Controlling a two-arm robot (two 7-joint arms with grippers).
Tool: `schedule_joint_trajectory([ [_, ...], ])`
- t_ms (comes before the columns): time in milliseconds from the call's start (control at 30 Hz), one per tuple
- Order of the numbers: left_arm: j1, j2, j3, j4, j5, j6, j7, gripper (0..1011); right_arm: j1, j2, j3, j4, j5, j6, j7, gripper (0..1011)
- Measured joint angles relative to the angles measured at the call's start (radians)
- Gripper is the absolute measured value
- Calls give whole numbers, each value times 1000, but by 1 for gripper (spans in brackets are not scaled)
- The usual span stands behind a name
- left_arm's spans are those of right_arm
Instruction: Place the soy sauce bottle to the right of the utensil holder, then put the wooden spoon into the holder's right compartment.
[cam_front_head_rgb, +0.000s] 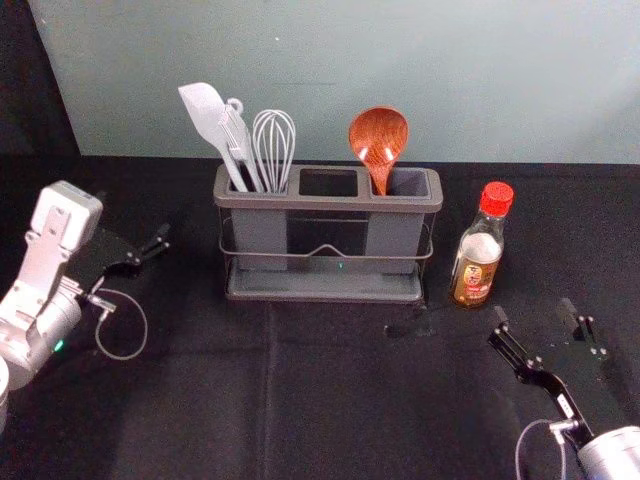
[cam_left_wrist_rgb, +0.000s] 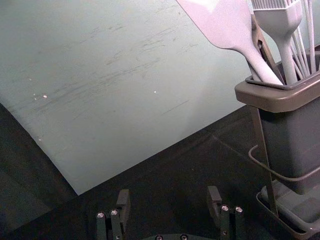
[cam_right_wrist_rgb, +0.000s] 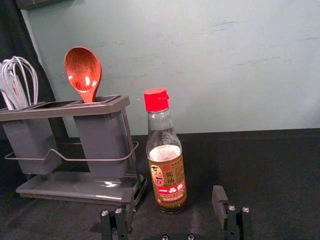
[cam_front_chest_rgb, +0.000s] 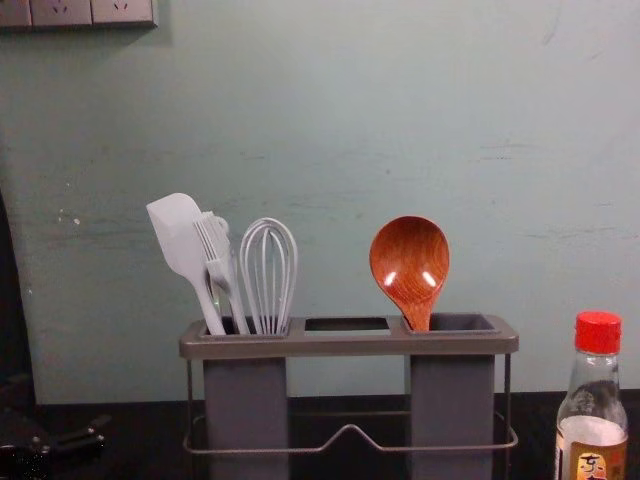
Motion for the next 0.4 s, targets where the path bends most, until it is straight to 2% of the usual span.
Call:
schedule_joint_trajectory([
  [400, 0, 0, 0, 0, 0, 0, 0, 1005, 0, 0, 0, 0, 0, 0, -1, 1000],
])
